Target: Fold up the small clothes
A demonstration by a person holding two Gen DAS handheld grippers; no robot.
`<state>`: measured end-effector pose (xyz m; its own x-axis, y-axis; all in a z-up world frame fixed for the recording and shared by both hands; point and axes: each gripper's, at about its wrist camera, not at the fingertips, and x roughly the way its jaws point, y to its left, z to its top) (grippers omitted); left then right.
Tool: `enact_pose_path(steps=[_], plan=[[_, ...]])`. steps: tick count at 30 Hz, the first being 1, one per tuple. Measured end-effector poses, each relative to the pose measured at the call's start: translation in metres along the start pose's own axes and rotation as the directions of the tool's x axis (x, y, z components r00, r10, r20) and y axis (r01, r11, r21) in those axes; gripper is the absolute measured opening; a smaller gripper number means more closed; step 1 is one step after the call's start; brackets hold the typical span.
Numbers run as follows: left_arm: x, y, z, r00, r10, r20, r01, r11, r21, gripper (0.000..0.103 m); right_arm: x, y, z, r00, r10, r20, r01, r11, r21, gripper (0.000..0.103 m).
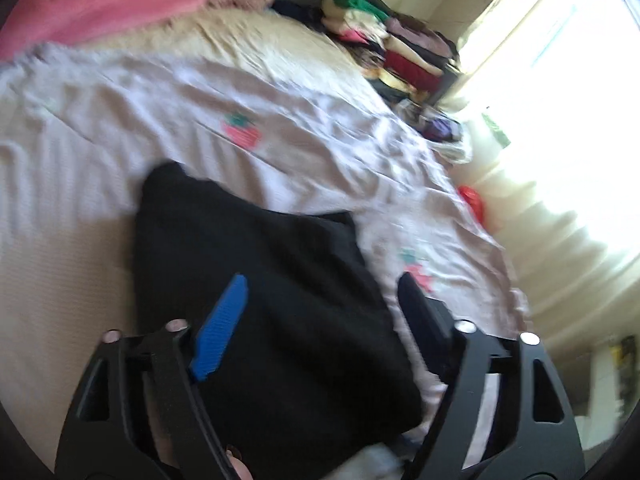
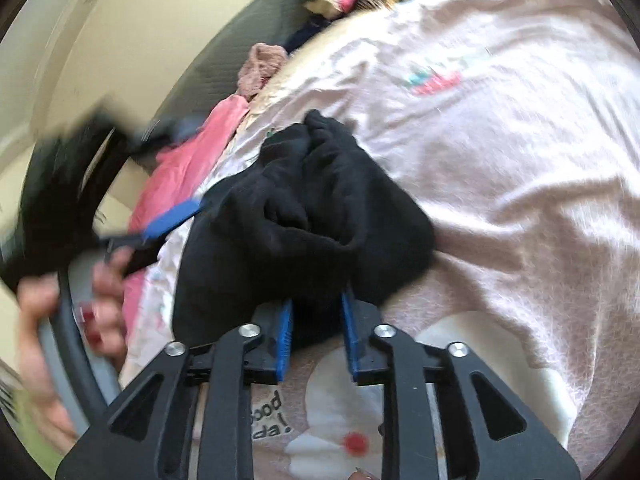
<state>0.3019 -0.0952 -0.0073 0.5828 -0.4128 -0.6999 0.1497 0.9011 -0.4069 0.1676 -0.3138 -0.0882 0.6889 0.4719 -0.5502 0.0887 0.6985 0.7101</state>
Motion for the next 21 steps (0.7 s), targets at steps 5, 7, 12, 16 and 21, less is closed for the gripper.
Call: enact_pose_path(steps=[5,7,12,16,21], plan=[[-0.008,0.035,-0.019,0.978,0.206,0.017,-0.207,0.976,0.069,0.063,-0.015,0.014,0.004,0.999,0.037,0.013,-0.036,0.997,-0.064,0.055],[-0.002,0.045,-0.031,0.973,0.23,-0.011,-0.228,0.969,0.089,0.063,-0.021,0.022,0.008,0.997,0.064,0.032,-0.06,0.993,-0.102,0.076],[-0.002,0.049,-0.047,0.977,0.215,0.0,-0.214,0.972,0.096,0.063,-0.013,0.023,0.032,1.0,0.028,0.007,-0.027,0.992,-0.123,0.078],[-0.001,0.042,-0.049,0.977,0.212,0.004,-0.211,0.971,0.115,0.063,0.013,0.016,0.044,0.993,0.067,-0.098,-0.077,0.992,-0.101,0.078],[-0.001,0.038,-0.052,0.975,0.221,0.013,-0.221,0.966,0.133,0.062,0.025,0.02,0.049,0.989,0.035,-0.143,-0.061,0.981,-0.183,0.032]])
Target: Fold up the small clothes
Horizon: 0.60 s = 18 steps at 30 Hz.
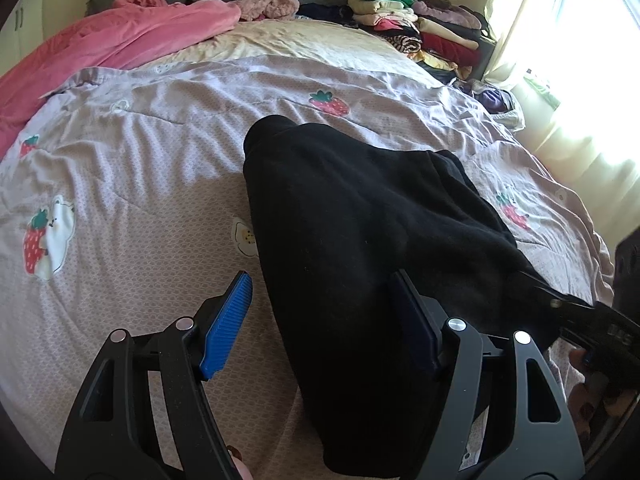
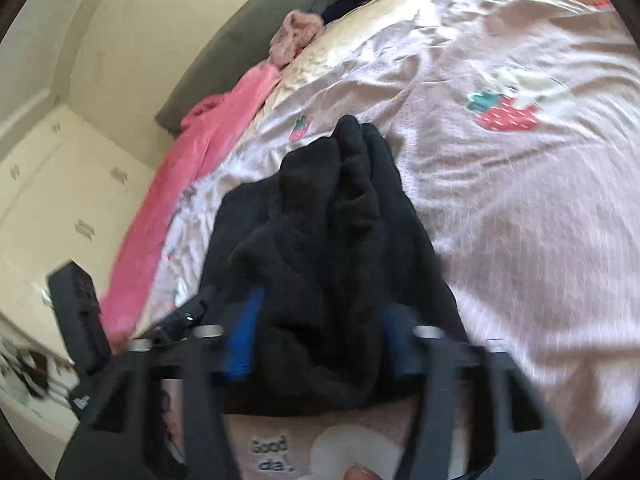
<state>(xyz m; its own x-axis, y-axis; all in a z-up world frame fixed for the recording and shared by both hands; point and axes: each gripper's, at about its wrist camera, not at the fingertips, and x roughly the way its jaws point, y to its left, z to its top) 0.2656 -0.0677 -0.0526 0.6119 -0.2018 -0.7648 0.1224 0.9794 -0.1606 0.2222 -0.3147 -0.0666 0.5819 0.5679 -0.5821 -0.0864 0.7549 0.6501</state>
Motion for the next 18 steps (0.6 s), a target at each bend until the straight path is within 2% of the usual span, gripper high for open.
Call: enact_pose_path(steps=[1,4,7,9,11,13,16,18], plan=[[0.0,-0.001,0.0,1.0,0.001,0.002,-0.001,1.0,0.007,0.062,-0.002,0.001,-0.001,1.0,-0.005,0.003,0.005,1.0,-0.013,0.027],[-0.002,-0.005,0.001,1.0,-0.006,0.002,0.006,1.0,0.014,0.062,-0.012,0.013,-0.004,0.999,-0.031,0.044,0.034,0.996,-0.076,0.021],[-0.006,-0.007,0.001,1.0,-0.026,0.001,0.026,1.0,0.015,0.062,-0.028,0.021,-0.002,0.994,-0.038,0.101,0.051,0.99,-0.132,0.021],[-0.007,-0.01,0.001,0.999,-0.048,-0.004,0.048,0.999,0.017,0.063,-0.029,0.021,-0.002,0.989,-0.085,0.121,0.103,0.983,-0.152,0.021],[-0.005,-0.013,0.001,0.999,-0.047,-0.008,0.047,0.999,0.023,0.063,-0.021,0.015,-0.003,0.986,-0.134,0.095,0.148,0.977,-0.155,0.021],[0.0,-0.015,-0.001,0.999,-0.044,-0.017,0.044,0.999,0.024,0.063,-0.009,0.004,-0.007,0.983,-0.178,0.045,0.183,0.974,-0.135,0.03],[0.002,-0.014,-0.004,0.999,-0.049,-0.019,0.049,0.999,0.005,0.064,-0.011,-0.002,-0.008,0.981,-0.186,0.05,0.191,0.976,-0.108,0.04],[0.001,-0.013,-0.004,0.999,-0.05,-0.018,0.05,0.999,0.002,0.064,-0.011,-0.001,-0.01,0.979,-0.197,0.059,0.203,0.972,-0.115,0.042]])
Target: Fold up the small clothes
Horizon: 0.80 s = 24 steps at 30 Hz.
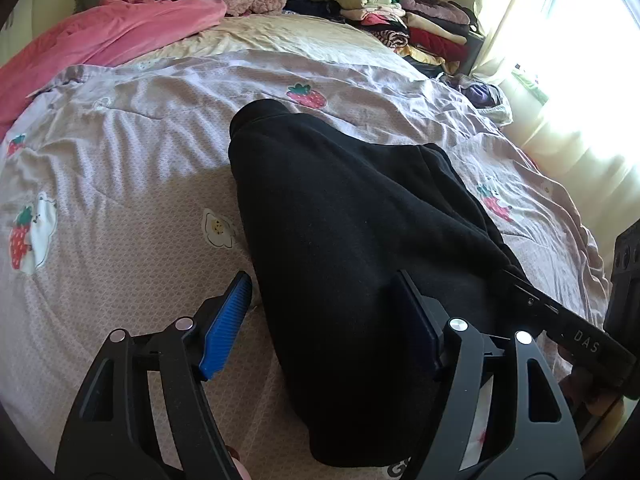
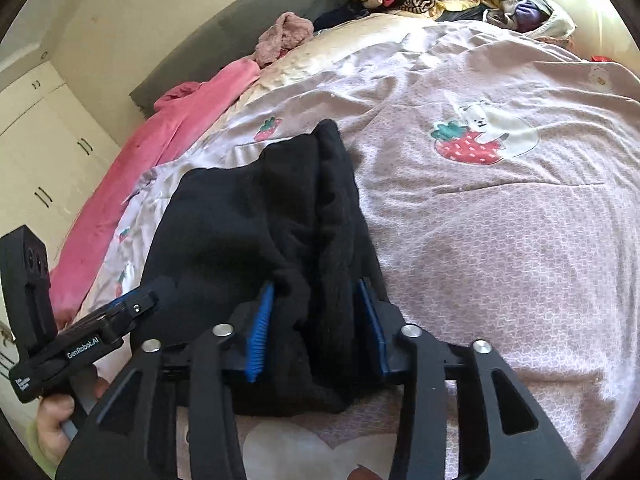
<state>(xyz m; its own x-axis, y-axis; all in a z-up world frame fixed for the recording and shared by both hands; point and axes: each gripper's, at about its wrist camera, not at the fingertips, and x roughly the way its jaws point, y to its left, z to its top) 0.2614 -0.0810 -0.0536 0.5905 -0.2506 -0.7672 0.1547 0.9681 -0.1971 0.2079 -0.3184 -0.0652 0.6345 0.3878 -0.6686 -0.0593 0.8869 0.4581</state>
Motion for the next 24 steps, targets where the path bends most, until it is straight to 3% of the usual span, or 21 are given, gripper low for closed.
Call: enact_pose_path(steps=[5,7,11,15,20,24], plan=[[-0.002,0.001,0.0,1.0,0.003,0.0,-0.003,1.0,-0.007,0.064,-0.006,0.01,-0.003,0.997,-0.067,0.039,0.069,0.996,-0.051,0.055],[-0.003,0.002,-0.001,1.0,0.006,0.001,-0.006,1.0,-0.007,0.064,-0.01,0.011,-0.003,0.992,-0.113,0.059,0.117,0.991,-0.07,0.073],[-0.008,0.006,-0.002,1.0,-0.002,0.0,0.002,1.0,-0.019,0.066,-0.021,0.01,-0.002,0.986,-0.126,0.107,0.133,0.989,-0.064,0.078],[-0.016,0.009,-0.003,1.0,-0.002,0.001,0.002,1.0,-0.018,0.067,-0.041,0.013,-0.003,0.962,-0.182,0.204,0.199,0.978,-0.067,0.092],[-0.031,0.012,-0.008,1.0,-0.001,0.013,0.001,1.0,-0.012,0.07,-0.066,0.016,-0.007,0.938,-0.159,0.307,0.179,0.983,-0.038,0.097],[-0.049,0.017,-0.015,0.999,-0.019,0.027,0.02,1.0,-0.018,0.08,-0.086,0.027,-0.014,0.917,-0.131,0.377,0.177,0.98,-0.089,0.098]])
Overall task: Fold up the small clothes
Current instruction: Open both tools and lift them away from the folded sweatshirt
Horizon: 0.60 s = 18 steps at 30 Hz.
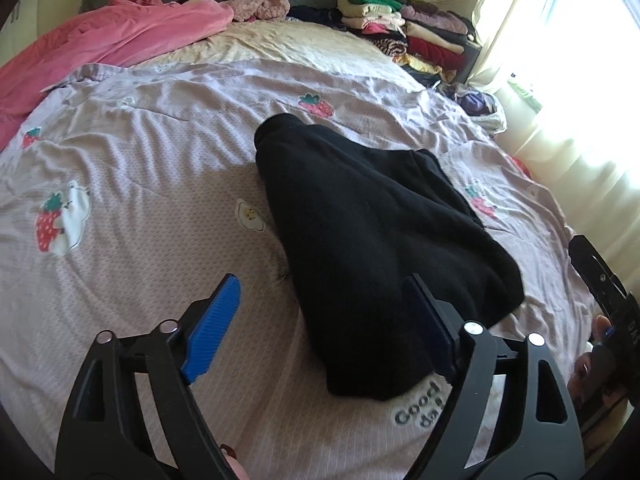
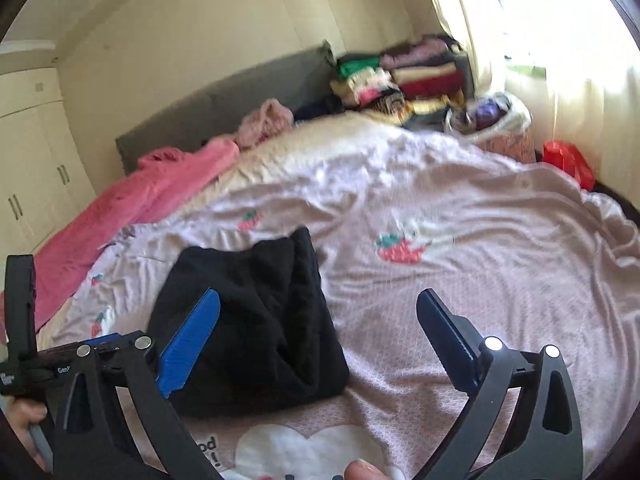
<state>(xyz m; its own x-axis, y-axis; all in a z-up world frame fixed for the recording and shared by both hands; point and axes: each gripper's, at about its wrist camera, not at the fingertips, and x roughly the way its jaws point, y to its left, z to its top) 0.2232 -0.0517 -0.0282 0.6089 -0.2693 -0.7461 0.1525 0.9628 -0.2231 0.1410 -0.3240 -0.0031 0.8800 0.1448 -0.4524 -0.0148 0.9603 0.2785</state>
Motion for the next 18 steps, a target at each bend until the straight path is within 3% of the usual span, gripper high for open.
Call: enact_pose_path(steps=[5,18], plan=[[-0.026,-0.002,-0.01,0.999,-0.001,0.037,0.0,1.0,0.029,0.093,-0.023,0.011,-0.003,0.998,0.022,0.06,-0.019,0.999,-0.049,0.098],[-0.079,0.005,-0.041,0.991,0.039,0.126,-0.046,0.998,0.051,0.093,-0.066,0.05,-0.022,0.992,0.1,0.083,-0.09,0.99,-0.108,0.098]])
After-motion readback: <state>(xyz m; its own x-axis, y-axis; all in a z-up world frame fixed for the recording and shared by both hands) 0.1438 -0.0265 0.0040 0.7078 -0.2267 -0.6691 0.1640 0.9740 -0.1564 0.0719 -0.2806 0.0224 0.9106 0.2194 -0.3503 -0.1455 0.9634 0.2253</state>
